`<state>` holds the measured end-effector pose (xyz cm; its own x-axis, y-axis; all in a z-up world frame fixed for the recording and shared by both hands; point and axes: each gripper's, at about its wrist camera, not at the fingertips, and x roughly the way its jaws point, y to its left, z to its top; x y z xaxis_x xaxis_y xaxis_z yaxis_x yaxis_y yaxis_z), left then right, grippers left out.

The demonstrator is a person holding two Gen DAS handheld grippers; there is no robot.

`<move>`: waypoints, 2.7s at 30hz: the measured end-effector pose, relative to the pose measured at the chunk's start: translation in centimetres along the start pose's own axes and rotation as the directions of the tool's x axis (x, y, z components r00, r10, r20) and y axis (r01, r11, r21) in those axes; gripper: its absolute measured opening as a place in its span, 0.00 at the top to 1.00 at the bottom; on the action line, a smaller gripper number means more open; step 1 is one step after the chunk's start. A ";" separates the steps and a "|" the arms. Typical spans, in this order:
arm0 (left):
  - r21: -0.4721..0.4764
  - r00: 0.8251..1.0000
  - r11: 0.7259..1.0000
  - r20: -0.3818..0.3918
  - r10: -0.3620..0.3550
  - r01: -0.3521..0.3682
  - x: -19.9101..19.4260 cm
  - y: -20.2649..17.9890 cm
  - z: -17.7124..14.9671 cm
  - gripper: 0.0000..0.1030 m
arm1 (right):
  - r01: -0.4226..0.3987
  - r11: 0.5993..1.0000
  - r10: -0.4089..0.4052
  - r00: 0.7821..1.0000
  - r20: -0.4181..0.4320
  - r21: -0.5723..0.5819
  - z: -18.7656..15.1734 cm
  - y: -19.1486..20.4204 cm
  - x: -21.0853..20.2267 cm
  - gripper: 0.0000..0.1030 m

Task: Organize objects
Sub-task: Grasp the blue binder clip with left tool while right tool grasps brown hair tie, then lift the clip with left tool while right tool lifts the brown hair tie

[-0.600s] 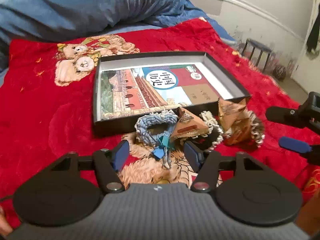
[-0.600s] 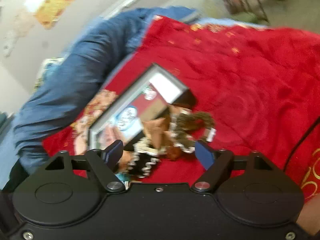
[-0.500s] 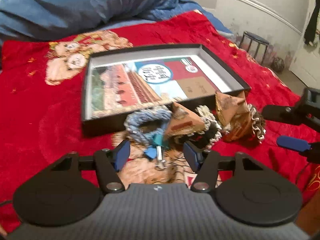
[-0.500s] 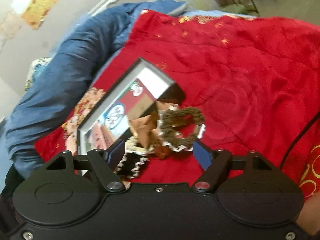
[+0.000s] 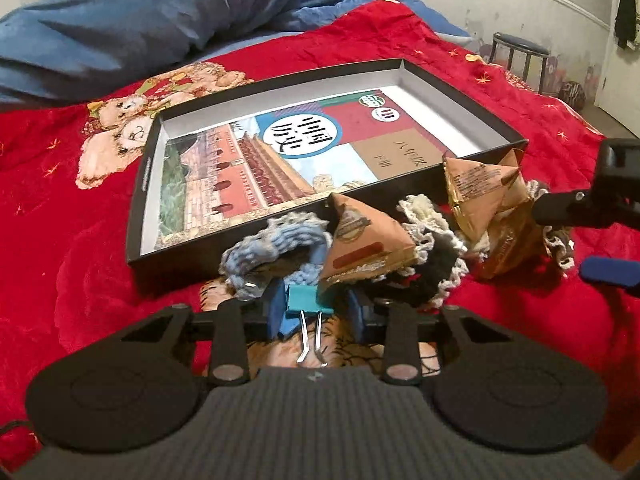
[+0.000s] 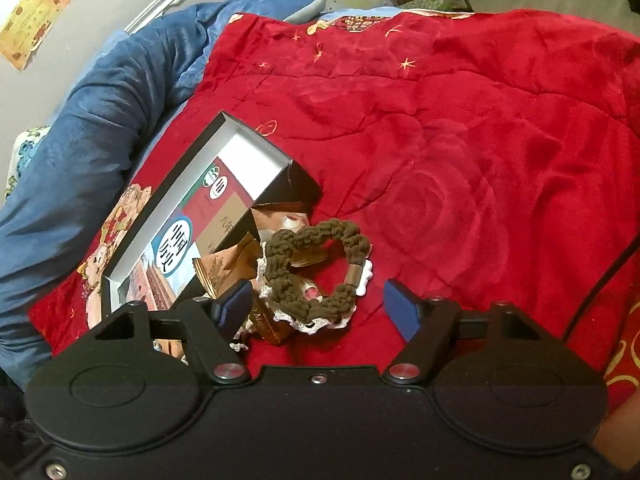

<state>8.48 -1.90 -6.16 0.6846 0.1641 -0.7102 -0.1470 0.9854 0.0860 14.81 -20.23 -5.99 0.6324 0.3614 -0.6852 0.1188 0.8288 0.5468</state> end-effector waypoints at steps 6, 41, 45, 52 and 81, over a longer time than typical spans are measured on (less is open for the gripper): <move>-0.026 1.000 1.000 0.005 -0.014 0.014 -0.5 0.0 -0.4 0.72 | 0.012 0.999 -0.012 1.000 -0.009 0.049 0.2 -0.5 0.3 0.34; -0.062 0.999 0.998 0.025 -0.022 0.024 -3.3 -1.2 -1.8 0.73 | -0.326 0.878 0.237 0.932 0.274 0.349 -1.1 -4.4 -0.4 0.81; -0.091 0.999 0.995 -0.001 -0.044 0.043 -3.1 -1.0 -1.8 0.73 | -0.323 0.890 0.236 0.930 0.281 0.322 -1.0 -3.9 -0.8 0.81; -0.080 0.998 0.994 0.006 -0.068 0.068 -3.6 -1.3 -2.0 0.73 | -0.289 0.919 0.231 0.946 0.228 0.268 -1.3 -2.5 -0.8 0.81; -0.152 0.979 0.980 0.175 -0.100 0.127 -8.7 3.2 -0.9 0.73 | -0.331 0.940 0.304 0.922 0.239 0.084 -2.5 -0.5 -4.1 0.81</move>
<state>1.44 -0.16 -0.36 0.8103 0.0705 -0.5818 -0.1657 0.9798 -0.1121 10.25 -21.03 -4.65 0.8020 0.4831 -0.3512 -0.0337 0.6236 0.7810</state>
